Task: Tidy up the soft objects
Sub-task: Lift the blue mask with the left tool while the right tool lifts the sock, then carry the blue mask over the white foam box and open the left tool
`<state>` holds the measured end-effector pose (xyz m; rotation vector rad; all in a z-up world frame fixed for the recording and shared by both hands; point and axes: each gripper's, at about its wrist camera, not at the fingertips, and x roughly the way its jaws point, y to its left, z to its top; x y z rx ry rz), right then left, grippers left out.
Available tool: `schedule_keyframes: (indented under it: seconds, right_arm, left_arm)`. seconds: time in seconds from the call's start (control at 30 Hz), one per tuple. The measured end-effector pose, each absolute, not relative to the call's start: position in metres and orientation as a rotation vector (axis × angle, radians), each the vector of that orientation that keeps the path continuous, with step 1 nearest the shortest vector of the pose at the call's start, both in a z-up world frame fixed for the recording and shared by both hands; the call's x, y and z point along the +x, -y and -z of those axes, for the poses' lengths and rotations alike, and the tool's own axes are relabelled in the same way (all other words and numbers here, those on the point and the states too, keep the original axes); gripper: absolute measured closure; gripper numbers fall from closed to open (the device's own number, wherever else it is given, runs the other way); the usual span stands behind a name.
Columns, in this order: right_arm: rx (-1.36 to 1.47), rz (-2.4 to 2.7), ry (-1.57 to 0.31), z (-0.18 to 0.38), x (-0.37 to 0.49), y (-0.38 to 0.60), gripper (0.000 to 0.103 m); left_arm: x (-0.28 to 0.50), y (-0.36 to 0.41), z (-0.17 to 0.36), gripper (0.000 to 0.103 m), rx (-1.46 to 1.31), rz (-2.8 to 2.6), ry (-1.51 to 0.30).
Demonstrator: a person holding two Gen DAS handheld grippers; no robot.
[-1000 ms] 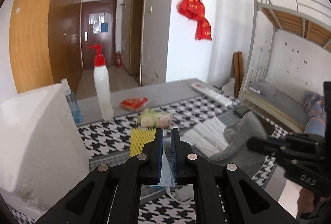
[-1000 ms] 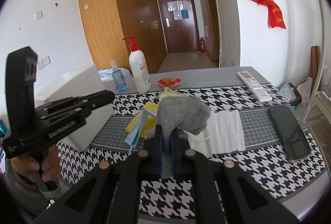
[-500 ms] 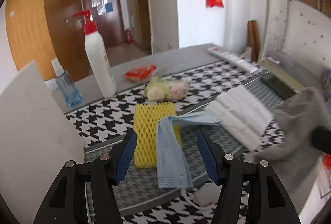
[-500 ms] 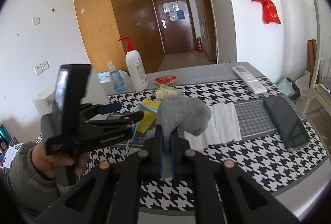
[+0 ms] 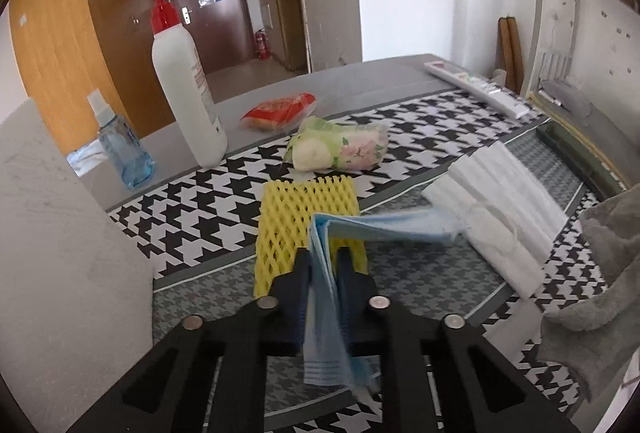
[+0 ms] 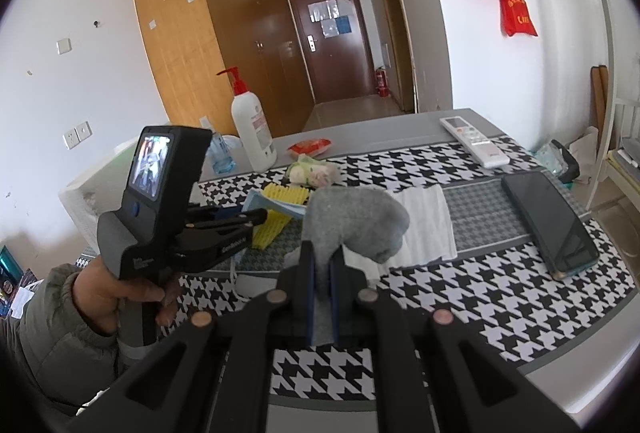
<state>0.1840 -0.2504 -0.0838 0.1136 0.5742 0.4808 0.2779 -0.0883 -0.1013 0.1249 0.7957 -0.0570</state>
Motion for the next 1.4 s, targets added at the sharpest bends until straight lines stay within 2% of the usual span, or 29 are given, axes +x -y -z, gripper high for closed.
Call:
schedule_keyframes:
  seconds: [0.03, 0.17, 1.0, 1.4]
  right_arm:
    - [0.114, -0.482, -0.574, 0.084, 0.184, 0.251, 0.094]
    - [0.109, -0.481, -0.571, 0.081, 0.182, 0.251, 0.094]
    - [0.079, -0.479, -0.483, 0.048, 0.155, 0.243, 0.094]
    - [0.047, -0.484, -0.436, 0.033, 0.147, 0.236, 0.094]
  left_arm:
    - [0.276, 0.088, 0.099, 0.098, 0.121, 0.059, -0.785]
    - [0.268, 0.085, 0.086, 0.1, 0.093, 0.071, -0.748]
    - [0.205, 0.08, -0.015, 0.1, 0.063, 0.119, -0.499]
    - [0.187, 0.063, -0.036, 0.1, 0.017, 0.109, -0.463]
